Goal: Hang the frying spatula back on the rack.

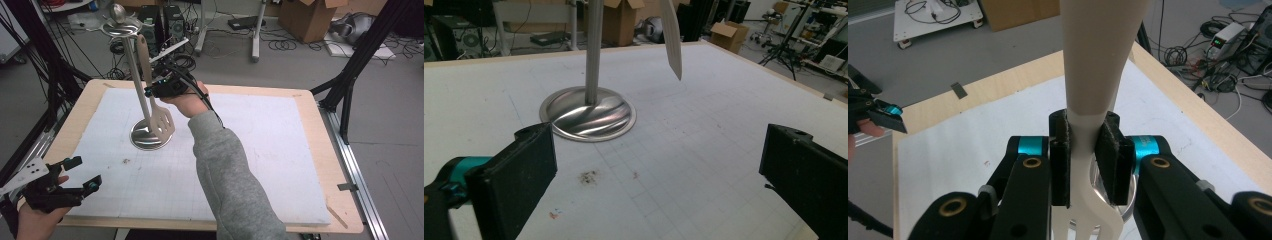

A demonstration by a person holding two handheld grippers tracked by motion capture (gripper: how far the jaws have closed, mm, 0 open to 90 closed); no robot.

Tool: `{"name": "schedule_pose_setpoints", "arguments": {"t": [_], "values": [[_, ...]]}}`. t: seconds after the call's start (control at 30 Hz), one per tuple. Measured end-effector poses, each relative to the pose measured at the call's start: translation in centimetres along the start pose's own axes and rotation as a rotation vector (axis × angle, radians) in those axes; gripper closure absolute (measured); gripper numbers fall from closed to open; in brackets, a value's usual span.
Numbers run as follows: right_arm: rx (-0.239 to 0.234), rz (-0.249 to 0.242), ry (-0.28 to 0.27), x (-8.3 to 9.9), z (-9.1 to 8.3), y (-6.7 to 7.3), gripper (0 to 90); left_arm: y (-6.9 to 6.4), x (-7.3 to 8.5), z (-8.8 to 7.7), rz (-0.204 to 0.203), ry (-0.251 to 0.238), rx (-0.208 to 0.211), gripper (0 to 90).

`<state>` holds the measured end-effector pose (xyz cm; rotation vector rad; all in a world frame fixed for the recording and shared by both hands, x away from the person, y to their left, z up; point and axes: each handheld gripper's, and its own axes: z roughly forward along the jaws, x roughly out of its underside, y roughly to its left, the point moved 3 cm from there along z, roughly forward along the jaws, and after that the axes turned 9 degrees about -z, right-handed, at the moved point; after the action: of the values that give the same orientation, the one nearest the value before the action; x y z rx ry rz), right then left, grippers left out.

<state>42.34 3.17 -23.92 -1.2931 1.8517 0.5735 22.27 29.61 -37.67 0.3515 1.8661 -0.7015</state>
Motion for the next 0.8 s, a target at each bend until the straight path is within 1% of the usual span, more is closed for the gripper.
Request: {"name": "schedule_pose_setpoints", "arguments": {"t": [0.13, 0.2, 0.27, 0.37, 0.5, 0.63, 0.67, 0.8], "values": [[0.0, -0.001, -0.009, 0.0, 0.1, 0.0, 77.1, -0.1, 0.0, 0.0, 0.002, -0.002, 0.0, 2.3], [-0.017, 0.001, -0.013, 0.1, 0.1, 0.0, 77.1, -0.1, 0.0, 0.1, 0.004, -0.003, 0.0, 2.3], [-0.016, -0.001, -0.019, 0.1, 0.1, 0.0, 76.9, -0.2, 0.0, 0.1, 0.009, 0.001, 0.001, 2.3], [-0.021, 0.0, -0.033, 0.3, 0.1, 0.0, 75.5, -0.2, 0.0, 0.2, 0.005, 0.002, 0.0, 2.3], [-0.012, 0.001, -0.082, 0.6, -0.3, -0.1, 66.4, -0.2, -0.1, 0.3, 0.007, -0.002, 0.001, 2.3], [-0.002, 0.003, -0.096, 1.1, -0.6, 0.1, 54.0, -0.1, -0.2, 0.5, 0.008, 0.0, 0.006, 2.3], [0.0, 0.01, -0.096, 1.3, -0.8, 0.1, 51.5, -0.1, -0.2, 0.5, 0.01, 0.002, 0.007, 2.3], [0.005, -0.009, -0.132, 1.8, -1.4, 0.5, 46.9, -0.1, -0.3, 0.9, 0.013, 0.005, 0.011, 2.3]]}}
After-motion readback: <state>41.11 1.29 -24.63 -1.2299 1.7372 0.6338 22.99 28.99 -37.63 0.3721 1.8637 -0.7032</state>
